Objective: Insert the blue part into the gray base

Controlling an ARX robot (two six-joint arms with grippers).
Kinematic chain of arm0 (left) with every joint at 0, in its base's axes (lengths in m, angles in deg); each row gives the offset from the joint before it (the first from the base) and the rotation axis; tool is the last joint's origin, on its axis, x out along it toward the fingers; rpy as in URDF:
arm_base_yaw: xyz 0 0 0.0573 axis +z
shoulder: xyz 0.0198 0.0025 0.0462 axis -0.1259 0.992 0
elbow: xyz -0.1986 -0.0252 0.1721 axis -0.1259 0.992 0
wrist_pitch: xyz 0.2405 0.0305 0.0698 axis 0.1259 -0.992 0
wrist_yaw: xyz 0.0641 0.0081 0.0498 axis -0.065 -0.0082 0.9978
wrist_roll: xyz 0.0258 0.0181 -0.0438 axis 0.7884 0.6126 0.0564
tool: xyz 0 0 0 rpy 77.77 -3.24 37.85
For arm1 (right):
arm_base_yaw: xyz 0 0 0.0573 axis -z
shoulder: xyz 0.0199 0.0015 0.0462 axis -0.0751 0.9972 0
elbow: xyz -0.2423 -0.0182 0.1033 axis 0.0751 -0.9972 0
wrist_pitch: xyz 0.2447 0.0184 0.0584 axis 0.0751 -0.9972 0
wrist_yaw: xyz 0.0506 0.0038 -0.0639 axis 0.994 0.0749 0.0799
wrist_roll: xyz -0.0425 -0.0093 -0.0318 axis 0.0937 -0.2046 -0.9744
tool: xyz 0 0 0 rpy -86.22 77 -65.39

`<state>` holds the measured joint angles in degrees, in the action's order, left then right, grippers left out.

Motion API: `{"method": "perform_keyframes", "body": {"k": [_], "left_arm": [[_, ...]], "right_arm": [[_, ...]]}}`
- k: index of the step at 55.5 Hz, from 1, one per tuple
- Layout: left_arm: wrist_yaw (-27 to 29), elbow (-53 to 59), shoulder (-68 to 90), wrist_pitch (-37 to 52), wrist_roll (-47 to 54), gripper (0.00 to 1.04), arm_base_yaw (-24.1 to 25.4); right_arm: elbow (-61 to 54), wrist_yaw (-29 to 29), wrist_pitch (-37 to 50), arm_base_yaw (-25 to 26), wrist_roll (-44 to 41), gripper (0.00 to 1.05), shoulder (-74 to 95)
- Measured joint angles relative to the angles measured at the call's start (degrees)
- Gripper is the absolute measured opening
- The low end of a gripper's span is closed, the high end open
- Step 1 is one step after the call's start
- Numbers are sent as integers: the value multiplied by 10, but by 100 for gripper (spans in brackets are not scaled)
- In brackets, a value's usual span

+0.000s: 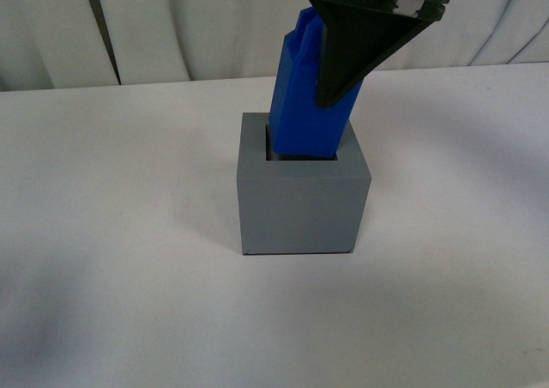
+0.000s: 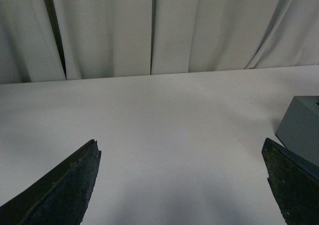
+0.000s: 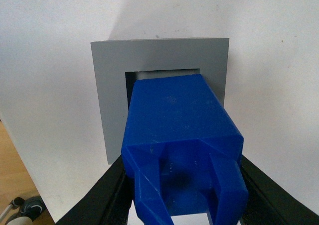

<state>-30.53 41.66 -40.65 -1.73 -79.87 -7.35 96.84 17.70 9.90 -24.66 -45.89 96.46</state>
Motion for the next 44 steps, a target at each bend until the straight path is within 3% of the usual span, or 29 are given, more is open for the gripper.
{"method": "perform_keyframes", "body": {"k": [44], "left_arm": [[0,0,0,0,0,99,0]], "right_arm": [[34,-5,-29,-6,-3,48,19]]}}
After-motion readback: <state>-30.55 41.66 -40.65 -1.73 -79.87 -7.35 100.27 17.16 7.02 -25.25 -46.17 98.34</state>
